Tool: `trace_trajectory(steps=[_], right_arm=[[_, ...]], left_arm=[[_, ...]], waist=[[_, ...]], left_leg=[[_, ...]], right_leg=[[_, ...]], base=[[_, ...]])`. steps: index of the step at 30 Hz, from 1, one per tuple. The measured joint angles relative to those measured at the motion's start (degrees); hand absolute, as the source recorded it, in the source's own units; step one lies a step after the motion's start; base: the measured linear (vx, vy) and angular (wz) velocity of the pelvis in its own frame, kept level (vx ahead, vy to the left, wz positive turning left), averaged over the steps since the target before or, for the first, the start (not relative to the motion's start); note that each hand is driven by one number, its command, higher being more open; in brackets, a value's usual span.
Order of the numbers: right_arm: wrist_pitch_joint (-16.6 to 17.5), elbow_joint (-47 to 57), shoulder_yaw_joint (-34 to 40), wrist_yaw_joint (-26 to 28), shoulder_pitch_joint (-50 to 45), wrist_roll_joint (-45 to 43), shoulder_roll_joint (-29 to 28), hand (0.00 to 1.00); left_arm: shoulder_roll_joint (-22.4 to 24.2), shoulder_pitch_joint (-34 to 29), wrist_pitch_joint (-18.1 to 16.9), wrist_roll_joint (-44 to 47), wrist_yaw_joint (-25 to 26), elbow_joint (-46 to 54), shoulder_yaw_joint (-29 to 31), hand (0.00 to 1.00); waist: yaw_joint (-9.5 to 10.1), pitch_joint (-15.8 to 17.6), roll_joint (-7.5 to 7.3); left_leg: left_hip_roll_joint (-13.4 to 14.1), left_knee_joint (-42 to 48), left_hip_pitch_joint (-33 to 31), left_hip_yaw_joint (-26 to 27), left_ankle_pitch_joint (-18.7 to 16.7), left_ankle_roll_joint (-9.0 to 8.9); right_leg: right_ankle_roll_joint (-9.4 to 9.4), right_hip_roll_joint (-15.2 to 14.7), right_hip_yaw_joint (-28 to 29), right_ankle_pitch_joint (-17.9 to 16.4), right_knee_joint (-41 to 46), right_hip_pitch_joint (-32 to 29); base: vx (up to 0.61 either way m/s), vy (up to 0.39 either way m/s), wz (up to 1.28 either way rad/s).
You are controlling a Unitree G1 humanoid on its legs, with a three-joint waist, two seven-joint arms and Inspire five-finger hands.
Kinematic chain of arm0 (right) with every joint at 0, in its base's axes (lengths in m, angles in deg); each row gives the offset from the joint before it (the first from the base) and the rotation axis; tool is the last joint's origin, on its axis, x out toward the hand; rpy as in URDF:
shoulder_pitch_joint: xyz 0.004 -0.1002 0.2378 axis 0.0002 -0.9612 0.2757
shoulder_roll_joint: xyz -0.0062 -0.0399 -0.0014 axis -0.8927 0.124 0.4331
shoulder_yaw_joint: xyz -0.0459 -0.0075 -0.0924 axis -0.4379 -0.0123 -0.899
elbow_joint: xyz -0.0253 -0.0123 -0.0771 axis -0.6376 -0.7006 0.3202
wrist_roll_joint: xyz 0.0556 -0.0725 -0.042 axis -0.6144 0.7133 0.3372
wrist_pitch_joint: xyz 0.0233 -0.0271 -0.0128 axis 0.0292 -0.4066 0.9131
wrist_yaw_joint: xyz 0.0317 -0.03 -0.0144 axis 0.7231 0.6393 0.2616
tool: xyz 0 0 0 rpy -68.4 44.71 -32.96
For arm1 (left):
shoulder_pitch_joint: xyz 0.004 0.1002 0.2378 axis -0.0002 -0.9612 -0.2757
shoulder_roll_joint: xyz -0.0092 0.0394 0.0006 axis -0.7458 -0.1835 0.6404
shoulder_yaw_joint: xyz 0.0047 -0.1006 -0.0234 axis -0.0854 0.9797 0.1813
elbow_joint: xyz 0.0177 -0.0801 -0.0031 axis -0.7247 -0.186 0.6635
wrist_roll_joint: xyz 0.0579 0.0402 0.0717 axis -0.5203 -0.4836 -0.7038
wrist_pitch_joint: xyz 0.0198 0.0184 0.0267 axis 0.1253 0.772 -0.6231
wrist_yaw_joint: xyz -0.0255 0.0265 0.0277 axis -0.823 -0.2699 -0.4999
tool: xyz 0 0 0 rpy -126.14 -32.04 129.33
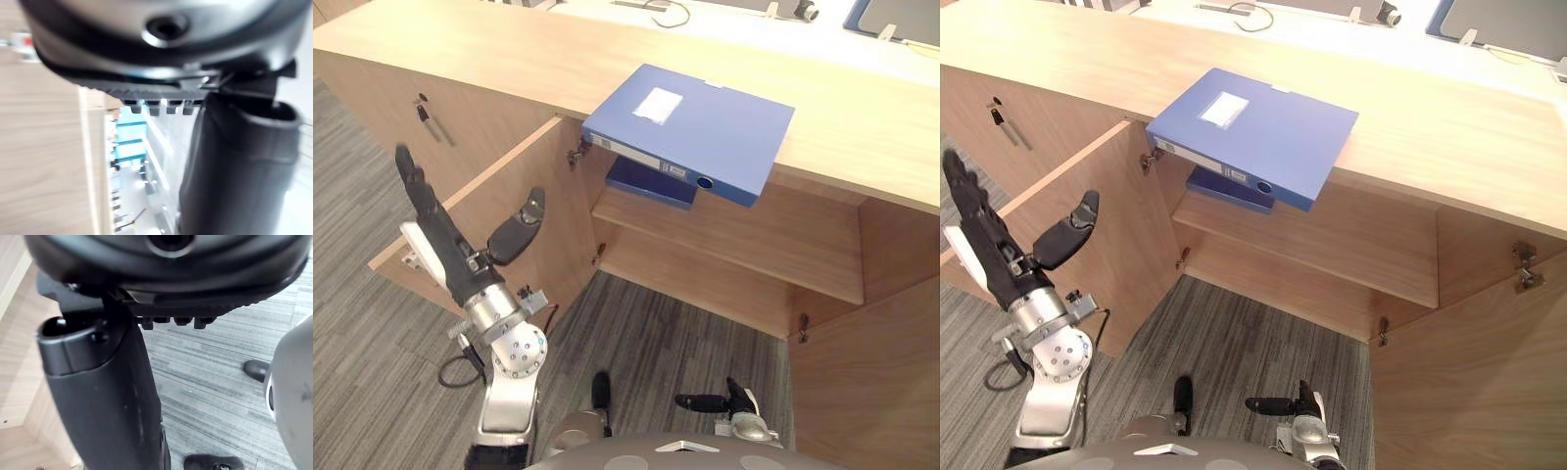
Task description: Walk over to the cabinet, pick up the folder, carry it to the office cabinet, place the folder inside the office cabinet, then close the office cabinet door
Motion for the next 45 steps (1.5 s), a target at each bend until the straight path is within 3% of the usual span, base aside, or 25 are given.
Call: trace_trajectory(steps=[2, 6, 10, 20, 29, 39, 45], right_arm=[[0.03, -0.9, -0.03, 0.11, -0.03, 0.09, 0.77, 1.0], [0.29, -1.24, 0.0, 0.48, 0.1, 0.13, 1.13, 1.0], [0.47, -1.87, -0.35, 0.91, 0.61, 1.84, 1.37, 1.0], [0.48, -3.6, -0.24, 2.06, 0.96, 2.1, 1.23, 1.0], [0.34, -3.5, 2.0, 2.71, 0.97, 2.11, 1.19, 1.0], [-0.18, -3.51, 6.42, 2.88, 0.87, 2.22, -0.72, 1.0], [-0.79, -3.46, 7.01, 3.05, 1.2, 2.24, -0.77, 1.0]], left_arm=[[-6.09, 3.15, 1.27, -7.15, -0.79, 1.77, -1.19, 1.0], [-13.35, 6.57, 1.18, -16.74, -2.36, 3.43, -2.26, 1.0], [-14.22, 7.82, 0.84, -20.82, -3.43, 4.02, -2.14, 1.0], [-21.04, 12.31, 0.19, -21.28, -8.75, -1.11, -3.39, 1.0], [-24.3, 14.65, -2.26, -21.17, -12.95, -7.83, -4.66, 1.0], [-24.38, 16.79, -2.23, -18.72, -17.31, -13.42, -5.03, 1.0], [-24.37, 17.77, -2.06, -17.48, -19.66, -16.66, -6.46, 1.0]], waist=[[-0.53, -0.3, 0.49], [-1.31, -0.65, 1.02], [-2.0, -1.24, 1.54], [-2.23, -2.32, 0.0], [-2.78, -2.64, 0.05], [-3.79, -2.77, -2.5], [-4.74, -2.61, -2.47]], left_leg=[[0.31, 0.0, -0.01, 0.45, 0.44, -0.35], [0.93, -0.01, 0.1, 1.8, 1.33, -0.76], [1.69, -0.01, 0.05, 2.44, 1.85, -0.74], [1.89, -0.02, 0.73, 3.38, 2.53, -0.51], [2.72, -0.1, 2.21, 3.15, 1.57, -1.07], [1.4, -0.06, 2.72, 3.21, 1.14, -1.24], [1.29, -0.07, 4.06, 3.5, 0.58, -1.89]], right_leg=[[-0.12, 0.28, 0.86, -0.08, -0.71, -0.1], [-0.59, 0.96, 2.87, -0.5, -2.0, -0.3], [-0.57, 1.65, 3.71, -0.5, -2.16, -0.87], [0.18, 1.78, 4.64, 0.27, -2.86, -0.2], [-0.89, 2.17, 4.33, -0.32, -3.07, 0.97], [-0.41, 1.5, 3.87, -0.35, -3.95, 2.15], [-0.41, 1.05, 3.88, -0.35, -4.0, 2.99]], base=[[-0.09, -0.004, -0.16], [-0.09, -0.018, -0.21], [-0.05, -0.02, -0.11], [-0.01, -0.004, -0.04], [-0.05, -0.005, -0.02], [0.04, -0.025, 0.02], [0.03, -0.035, -0.1]])
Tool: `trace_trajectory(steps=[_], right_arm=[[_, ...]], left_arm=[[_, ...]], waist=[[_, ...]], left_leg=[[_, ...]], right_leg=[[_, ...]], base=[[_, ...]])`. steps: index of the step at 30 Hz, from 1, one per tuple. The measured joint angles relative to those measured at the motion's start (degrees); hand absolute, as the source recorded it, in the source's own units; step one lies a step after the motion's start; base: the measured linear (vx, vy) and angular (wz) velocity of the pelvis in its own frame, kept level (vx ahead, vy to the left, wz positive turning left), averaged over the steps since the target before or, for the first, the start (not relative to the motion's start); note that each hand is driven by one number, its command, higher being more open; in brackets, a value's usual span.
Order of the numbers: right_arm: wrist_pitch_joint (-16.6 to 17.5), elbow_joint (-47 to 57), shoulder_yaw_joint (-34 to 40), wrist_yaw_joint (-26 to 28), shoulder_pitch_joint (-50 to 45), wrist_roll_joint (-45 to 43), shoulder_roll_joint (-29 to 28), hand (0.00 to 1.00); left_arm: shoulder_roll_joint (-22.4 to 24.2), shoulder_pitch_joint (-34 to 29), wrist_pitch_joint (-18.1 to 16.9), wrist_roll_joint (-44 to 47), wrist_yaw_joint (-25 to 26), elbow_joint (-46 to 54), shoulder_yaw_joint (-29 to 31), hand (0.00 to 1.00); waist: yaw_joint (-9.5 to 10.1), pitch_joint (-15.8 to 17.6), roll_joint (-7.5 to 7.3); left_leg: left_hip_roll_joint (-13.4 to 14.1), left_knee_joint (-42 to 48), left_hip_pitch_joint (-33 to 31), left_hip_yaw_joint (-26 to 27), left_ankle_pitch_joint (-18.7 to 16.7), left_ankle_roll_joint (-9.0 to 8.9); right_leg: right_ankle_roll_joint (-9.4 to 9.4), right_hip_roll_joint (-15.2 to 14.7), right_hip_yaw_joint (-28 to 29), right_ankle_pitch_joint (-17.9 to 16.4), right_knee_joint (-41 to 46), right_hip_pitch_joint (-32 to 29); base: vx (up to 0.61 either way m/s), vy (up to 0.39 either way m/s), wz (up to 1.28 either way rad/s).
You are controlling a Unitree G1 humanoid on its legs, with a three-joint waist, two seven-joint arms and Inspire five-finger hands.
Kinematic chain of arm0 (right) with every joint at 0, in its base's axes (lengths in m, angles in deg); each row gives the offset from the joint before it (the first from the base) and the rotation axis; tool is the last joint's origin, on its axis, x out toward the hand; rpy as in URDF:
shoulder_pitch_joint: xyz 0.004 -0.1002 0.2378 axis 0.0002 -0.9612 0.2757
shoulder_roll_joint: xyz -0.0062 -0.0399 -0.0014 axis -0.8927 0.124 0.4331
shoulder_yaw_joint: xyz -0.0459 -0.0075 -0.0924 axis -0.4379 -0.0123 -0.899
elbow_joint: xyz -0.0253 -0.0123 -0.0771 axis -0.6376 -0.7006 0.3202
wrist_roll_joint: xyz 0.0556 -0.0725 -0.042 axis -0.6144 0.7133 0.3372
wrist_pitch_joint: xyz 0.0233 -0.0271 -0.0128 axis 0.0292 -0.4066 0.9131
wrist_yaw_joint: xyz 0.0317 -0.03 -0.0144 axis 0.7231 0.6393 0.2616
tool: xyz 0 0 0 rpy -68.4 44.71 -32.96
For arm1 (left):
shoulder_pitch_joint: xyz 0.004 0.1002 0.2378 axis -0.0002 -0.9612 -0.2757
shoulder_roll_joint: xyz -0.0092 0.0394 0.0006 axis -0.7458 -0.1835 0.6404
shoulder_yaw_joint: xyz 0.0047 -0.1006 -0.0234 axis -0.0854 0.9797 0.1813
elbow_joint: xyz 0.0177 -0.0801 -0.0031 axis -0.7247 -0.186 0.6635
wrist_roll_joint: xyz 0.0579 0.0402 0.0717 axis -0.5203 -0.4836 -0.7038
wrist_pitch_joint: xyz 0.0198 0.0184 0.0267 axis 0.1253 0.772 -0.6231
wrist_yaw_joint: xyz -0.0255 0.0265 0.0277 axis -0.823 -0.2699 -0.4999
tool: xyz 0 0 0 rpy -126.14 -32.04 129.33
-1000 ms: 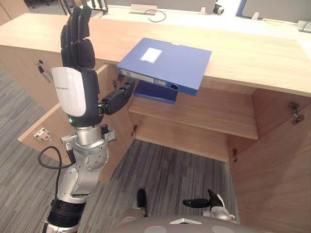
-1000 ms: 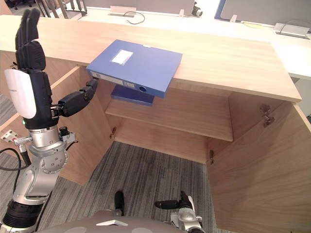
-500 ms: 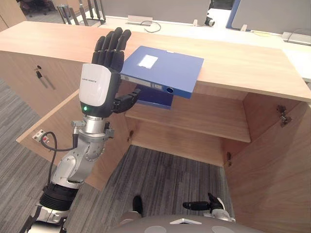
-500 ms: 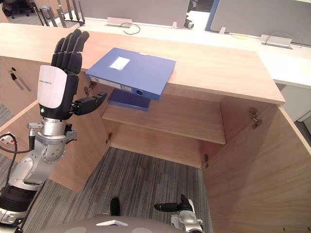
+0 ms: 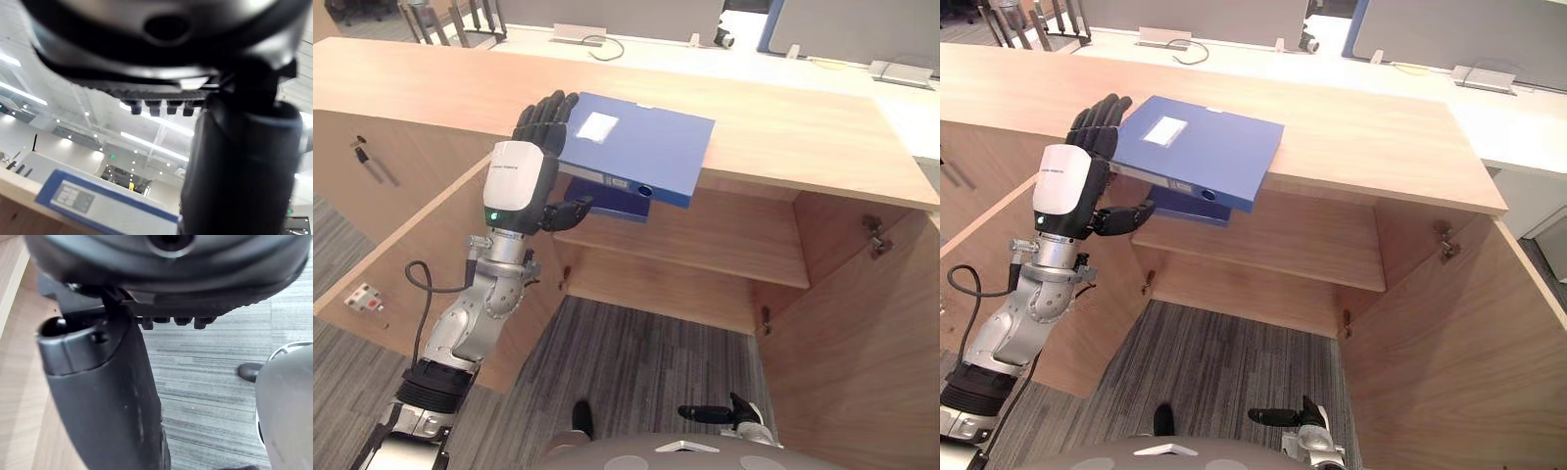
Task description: Walk over to the cabinet, pick up the folder, carry it to the office cabinet, place the folder inside the office cabinet, then close the office cabinet door
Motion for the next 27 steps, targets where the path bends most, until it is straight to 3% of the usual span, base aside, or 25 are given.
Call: trace_trajectory(steps=[9, 16, 17, 19, 21, 27], right_arm=[[-0.44, 0.07, 2.59, 0.17, 0.27, 0.0, -0.01, 1.0], [-0.47, 0.18, 3.87, 0.3, 0.2, 0.05, -0.01, 1.0], [-0.47, 0.18, 3.87, 0.37, 0.29, 0.06, -0.04, 1.0], [-0.47, 0.18, 3.87, 0.41, 0.38, 0.07, -0.03, 1.0], [-0.47, 0.18, 3.84, 0.84, 0.71, 0.07, -0.02, 1.0], [-0.46, 0.24, 3.83, 1.3, 1.0, 0.01, 0.21, 1.0]], left_arm=[[0.0, 5.69, 0.94, -0.05, -1.9, -3.28, -1.29, 1.0], [-0.67, 8.28, 1.07, -0.95, -3.21, -7.97, -3.5, 1.0], [-2.4, 11.14, 1.36, -1.15, -4.86, -12.6, -7.64, 1.0], [-2.44, 12.45, 1.89, -1.21, -5.78, -14.04, -9.19, 1.0], [-2.59, 12.51, 2.01, -1.22, -6.3, -14.31, -9.35, 1.0], [-4.89, 17.56, 1.93, -1.02, -8.5, -17.69, -13.11, 1.0]], waist=[[-0.91, 0.37, 0.53], [-2.01, 0.75, -0.25], [-2.27, 0.96, -0.59], [-2.53, 0.98, -0.56], [-3.47, 1.03, -0.4], [-3.8, 1.81, 0.84]], left_leg=[[0.21, -0.02, 0.8, 0.63, -1.38, -0.34], [-0.84, 0.01, 1.11, 0.71, -1.62, -0.02], [-0.73, 0.03, 1.95, 1.22, -1.84, -0.32], [-0.59, 0.03, 2.12, 1.25, -1.85, -0.33], [-0.45, 0.02, 2.13, 1.27, -1.83, -0.35], [0.68, -0.01, 2.22, 1.94, -1.77, -0.35]], right_leg=[[-0.4, -0.23, 0.74, -0.25, -0.31, 0.23], [-0.58, -0.89, 0.47, -0.33, -0.79, 1.0], [-0.63, -0.97, 0.36, -0.28, -0.02, 1.06], [-0.6, -0.93, -0.03, -0.23, 0.21, 1.04], [-0.47, -0.85, -0.12, -0.14, 0.26, 1.03], [0.18, -0.1, -0.36, 1.15, 0.6, 0.3]], base=[[-0.03, -0.016, -0.06], [0.03, -0.024, 0.0], [0.07, -0.065, -0.15], [0.03, -0.066, -0.1], [-0.01, -0.049, -0.01], [-0.05, -0.019, -0.08]])
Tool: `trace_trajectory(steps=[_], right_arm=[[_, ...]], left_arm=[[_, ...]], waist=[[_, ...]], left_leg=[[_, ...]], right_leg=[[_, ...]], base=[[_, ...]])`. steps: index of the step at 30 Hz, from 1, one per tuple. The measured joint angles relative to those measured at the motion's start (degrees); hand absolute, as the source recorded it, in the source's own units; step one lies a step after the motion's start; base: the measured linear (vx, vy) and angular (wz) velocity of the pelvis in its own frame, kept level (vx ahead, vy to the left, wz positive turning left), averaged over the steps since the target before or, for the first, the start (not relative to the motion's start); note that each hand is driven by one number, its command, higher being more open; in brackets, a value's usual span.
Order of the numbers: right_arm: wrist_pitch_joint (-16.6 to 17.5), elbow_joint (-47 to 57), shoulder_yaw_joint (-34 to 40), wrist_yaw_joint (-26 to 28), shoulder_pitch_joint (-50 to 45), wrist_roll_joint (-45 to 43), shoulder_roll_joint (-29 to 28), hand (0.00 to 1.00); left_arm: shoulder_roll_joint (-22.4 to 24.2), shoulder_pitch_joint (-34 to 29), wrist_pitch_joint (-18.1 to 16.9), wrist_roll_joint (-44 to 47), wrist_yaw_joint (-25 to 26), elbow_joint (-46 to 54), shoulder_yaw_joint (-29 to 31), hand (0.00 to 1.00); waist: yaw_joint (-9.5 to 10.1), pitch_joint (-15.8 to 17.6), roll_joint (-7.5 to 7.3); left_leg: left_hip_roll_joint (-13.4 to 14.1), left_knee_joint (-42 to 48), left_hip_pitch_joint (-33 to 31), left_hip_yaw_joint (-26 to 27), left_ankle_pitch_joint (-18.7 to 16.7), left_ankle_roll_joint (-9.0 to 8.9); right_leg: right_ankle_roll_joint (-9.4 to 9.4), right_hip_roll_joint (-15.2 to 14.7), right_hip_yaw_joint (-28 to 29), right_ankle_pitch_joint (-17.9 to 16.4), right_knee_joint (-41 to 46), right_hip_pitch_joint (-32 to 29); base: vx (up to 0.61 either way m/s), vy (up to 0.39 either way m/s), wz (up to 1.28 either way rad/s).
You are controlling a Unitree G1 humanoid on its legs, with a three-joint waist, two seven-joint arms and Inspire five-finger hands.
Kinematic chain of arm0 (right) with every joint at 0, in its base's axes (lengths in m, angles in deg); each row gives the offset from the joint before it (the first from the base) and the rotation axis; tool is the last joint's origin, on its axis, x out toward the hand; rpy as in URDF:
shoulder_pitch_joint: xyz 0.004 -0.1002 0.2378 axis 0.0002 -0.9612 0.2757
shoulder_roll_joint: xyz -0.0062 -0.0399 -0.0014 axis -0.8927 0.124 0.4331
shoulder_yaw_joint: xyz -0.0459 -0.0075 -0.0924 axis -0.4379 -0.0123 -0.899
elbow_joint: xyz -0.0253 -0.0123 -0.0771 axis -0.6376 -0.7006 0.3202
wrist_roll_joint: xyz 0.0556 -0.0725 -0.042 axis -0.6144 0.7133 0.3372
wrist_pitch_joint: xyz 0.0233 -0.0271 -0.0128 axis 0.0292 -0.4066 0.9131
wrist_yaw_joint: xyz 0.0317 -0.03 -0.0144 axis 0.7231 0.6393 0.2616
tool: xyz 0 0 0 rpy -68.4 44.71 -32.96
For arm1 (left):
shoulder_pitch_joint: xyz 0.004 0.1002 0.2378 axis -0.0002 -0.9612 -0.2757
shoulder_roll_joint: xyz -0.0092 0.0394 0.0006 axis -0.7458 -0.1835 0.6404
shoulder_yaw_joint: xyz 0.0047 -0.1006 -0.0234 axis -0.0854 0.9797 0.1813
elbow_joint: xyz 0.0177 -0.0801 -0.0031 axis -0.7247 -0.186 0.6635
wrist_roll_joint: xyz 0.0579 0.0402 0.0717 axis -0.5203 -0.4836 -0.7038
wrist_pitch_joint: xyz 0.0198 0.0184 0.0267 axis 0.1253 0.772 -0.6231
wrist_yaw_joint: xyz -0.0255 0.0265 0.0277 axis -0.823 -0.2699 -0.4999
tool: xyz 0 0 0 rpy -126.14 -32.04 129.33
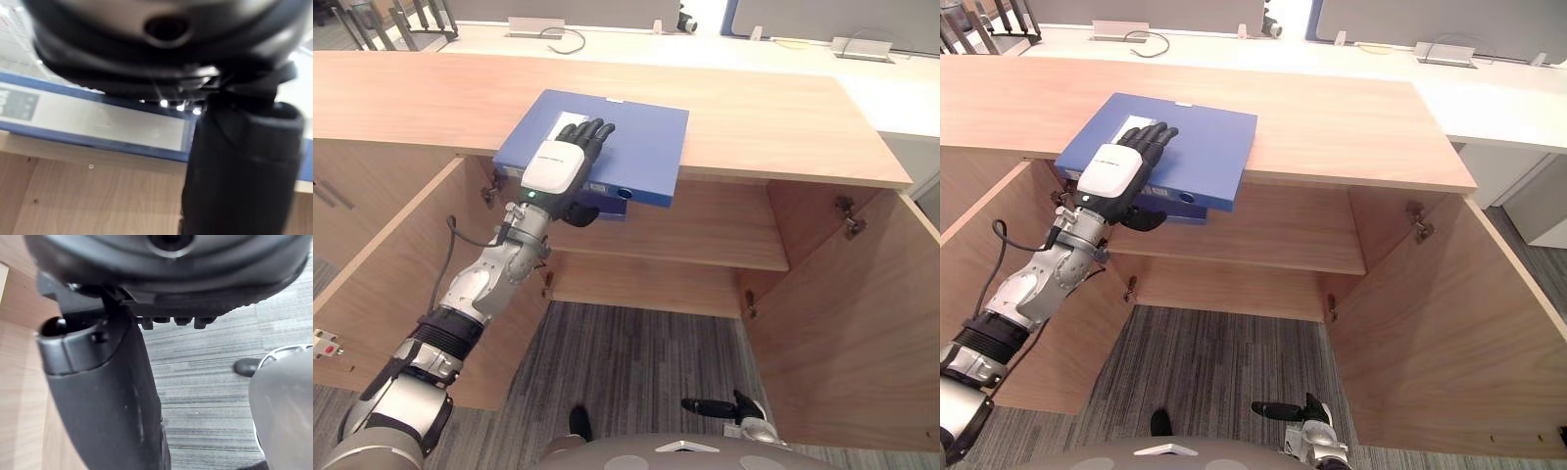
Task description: Walk over to the cabinet, pick up the folder, carry it to the office cabinet, place the folder inside the office cabinet, then close the office cabinet door
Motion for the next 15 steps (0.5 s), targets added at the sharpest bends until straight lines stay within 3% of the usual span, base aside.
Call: trace_trajectory(steps=[1, 2, 8, 15], right_arm=[[0.0, 0.18, 0.01, 0.02, 0.01, -0.05, 0.05, 1.0], [0.0, 0.53, 0.01, 0.03, 0.0, -0.05, 0.09, 1.0], [0.02, 1.68, 0.1, 0.04, -0.08, -0.14, 0.11, 1.0], [0.02, 1.69, 0.82, -0.02, -0.13, -0.12, 0.28, 1.0]], left_arm=[[0.0, 0.48, 0.02, 0.0, -0.12, -0.41, -0.18, 1.0], [0.0, 0.99, 0.0, -0.01, -0.17, -0.86, -0.45, 0.0], [0.02, 1.41, 0.2, -0.34, 0.16, -1.3, -0.69, 0.0], [0.42, 3.91, 1.32, -8.65, 5.73, -0.36, 0.49, 0.0]], waist=[[-0.01, 0.14, 0.21], [-0.21, 0.33, 0.5], [-1.49, 0.84, 1.0], [-1.41, 1.14, 0.62]], left_leg=[[-0.03, -0.01, -0.03, 0.18, -0.01, 0.0], [-0.08, -0.02, -0.1, 0.29, -0.01, 0.01], [-0.12, -0.04, -0.19, -0.07, -0.88, 0.42], [-1.06, -0.03, -0.31, -0.04, -0.9, 0.57]], right_leg=[[0.04, -0.09, -0.05, 0.03, 0.01, -0.18], [0.21, -0.22, -0.15, 0.13, 0.06, -0.41], [0.24, -0.5, -1.02, 0.15, 0.39, -0.59], [-0.95, -1.0, -1.27, -0.56, -0.88, -0.32]], base=[[-0.1, -0.002, -0.18], [-0.08, 0.005, -0.11], [-0.07, 0.006, -0.01], [-0.01, 0.001, 0.0]])
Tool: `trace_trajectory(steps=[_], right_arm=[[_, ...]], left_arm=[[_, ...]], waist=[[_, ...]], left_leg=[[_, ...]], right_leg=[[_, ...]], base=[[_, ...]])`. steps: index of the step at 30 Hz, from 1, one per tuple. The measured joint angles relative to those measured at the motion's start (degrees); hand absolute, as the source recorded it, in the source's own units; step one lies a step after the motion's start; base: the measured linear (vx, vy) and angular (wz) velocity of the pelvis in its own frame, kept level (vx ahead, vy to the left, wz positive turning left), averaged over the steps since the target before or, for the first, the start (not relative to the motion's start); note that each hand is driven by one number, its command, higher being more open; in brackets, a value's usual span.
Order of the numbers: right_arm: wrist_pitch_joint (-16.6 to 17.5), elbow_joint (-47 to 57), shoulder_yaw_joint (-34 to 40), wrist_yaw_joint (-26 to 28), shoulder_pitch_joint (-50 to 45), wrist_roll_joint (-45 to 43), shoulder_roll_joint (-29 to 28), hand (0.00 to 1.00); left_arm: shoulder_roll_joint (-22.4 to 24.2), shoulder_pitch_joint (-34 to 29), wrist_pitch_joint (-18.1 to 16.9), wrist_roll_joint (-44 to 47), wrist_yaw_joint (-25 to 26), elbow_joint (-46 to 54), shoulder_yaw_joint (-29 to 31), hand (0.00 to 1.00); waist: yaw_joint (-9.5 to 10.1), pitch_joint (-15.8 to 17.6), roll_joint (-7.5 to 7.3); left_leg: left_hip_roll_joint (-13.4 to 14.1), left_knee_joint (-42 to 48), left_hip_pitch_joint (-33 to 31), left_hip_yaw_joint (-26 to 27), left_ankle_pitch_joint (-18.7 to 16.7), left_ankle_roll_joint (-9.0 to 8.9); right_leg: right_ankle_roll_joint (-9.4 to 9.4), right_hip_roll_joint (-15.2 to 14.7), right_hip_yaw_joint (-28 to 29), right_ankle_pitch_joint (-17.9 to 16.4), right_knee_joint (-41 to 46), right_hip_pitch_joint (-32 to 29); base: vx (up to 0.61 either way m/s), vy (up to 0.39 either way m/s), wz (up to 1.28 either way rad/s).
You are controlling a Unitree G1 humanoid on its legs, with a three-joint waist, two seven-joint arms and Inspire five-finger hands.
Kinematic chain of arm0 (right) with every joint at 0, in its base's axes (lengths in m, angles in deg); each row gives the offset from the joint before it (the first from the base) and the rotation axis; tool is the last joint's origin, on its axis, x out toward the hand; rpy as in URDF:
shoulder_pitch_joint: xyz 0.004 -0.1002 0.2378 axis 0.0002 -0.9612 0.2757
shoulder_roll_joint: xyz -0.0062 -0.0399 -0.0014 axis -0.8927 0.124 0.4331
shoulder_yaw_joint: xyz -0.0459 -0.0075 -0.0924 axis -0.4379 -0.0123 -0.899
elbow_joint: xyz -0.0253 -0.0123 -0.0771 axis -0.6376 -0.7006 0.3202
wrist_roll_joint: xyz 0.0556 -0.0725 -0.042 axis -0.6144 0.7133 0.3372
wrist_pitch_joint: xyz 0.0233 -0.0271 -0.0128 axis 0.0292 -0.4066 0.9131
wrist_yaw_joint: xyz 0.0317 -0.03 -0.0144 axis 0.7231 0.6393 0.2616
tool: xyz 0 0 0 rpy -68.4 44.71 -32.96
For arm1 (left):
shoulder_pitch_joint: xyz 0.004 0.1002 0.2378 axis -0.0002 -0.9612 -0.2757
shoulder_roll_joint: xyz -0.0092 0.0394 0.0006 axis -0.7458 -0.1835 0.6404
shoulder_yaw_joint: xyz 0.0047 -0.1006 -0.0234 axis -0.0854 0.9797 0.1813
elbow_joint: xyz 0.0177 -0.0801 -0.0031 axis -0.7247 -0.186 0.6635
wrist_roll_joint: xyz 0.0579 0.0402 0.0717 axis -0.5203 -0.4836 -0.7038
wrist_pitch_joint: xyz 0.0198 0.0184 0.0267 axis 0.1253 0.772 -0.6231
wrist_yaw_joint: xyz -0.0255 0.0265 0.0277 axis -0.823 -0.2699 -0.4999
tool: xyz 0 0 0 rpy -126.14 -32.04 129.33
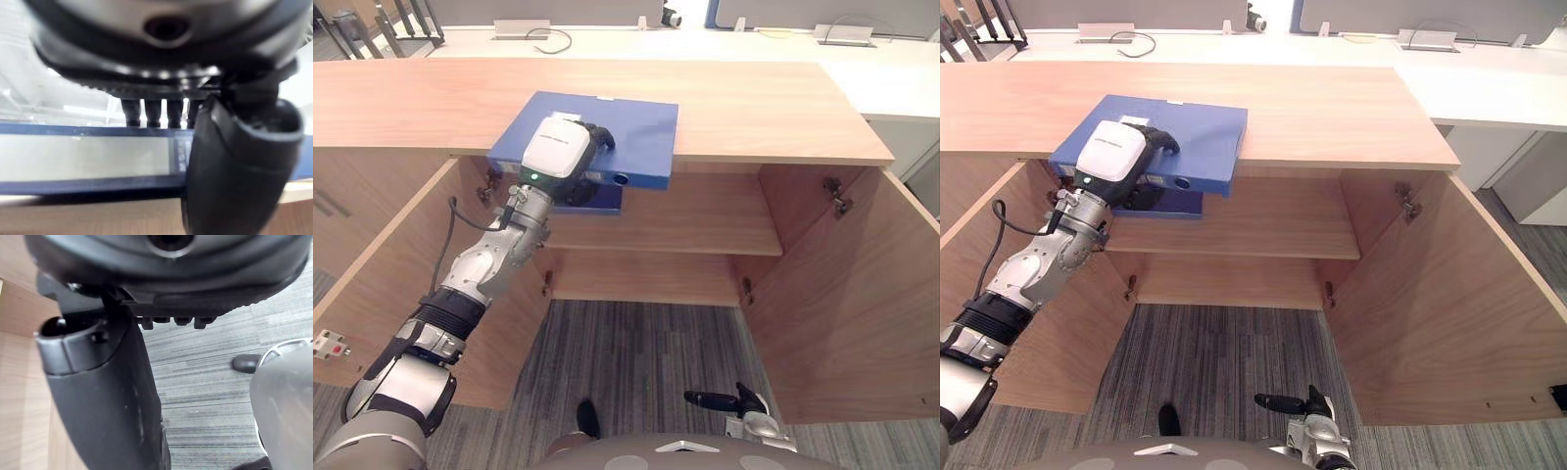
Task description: Walk over to the cabinet, pick up the folder, carry it to the office cabinet, place the folder inside the office cabinet, then close the office cabinet door
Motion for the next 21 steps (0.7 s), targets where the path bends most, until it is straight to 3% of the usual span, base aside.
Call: trace_trajectory(steps=[9, 15, 18, 21], right_arm=[[-0.01, -0.06, -0.1, -0.2, -0.52, 0.09, -0.02, 1.0], [-0.02, -0.08, -1.56, -0.16, -0.13, 0.1, -0.16, 1.0], [-0.03, -0.1, -2.06, -0.22, -0.14, 0.1, -0.16, 1.0], [-0.01, -0.29, -2.16, -0.22, -0.95, 0.14, 0.09, 1.0]], left_arm=[[1.01, -0.42, 2.42, -5.15, 3.62, 0.55, 2.32, 0.0], [3.64, -10.63, 3.36, -4.7, 2.99, 12.64, 5.47, 0.0], [5.78, -17.37, 0.8, -3.04, 2.68, 21.45, 5.09, 0.0], [9.08, -22.37, -3.49, 2.11, 1.28, 28.52, 2.77, 0.0]], waist=[[0.11, 0.24, -1.52], [0.14, 0.13, -1.51], [0.36, 0.05, -1.49], [1.98, -1.04, -0.73]], left_leg=[[-0.5, 0.13, 1.85, -0.3, -0.12, 0.19], [0.16, 0.26, 2.31, 0.19, 0.11, -0.06], [1.14, 0.27, 2.32, 0.2, 0.35, -0.32], [2.46, 0.29, 1.2, 0.2, 1.1, -0.61]], right_leg=[[-2.05, -0.08, -0.29, 0.29, 0.6, 1.93], [-1.57, 0.2, -0.57, 0.72, 1.79, 1.83], [-1.27, 0.99, -1.75, 1.46, 2.66, 1.65], [-1.21, 1.48, -0.88, 3.03, 2.74, 0.22]], base=[[0.08, -0.026, 0.03], [0.03, -0.046, 0.0], [0.0, -0.061, 0.06], [-0.03, -0.021, -0.06]])
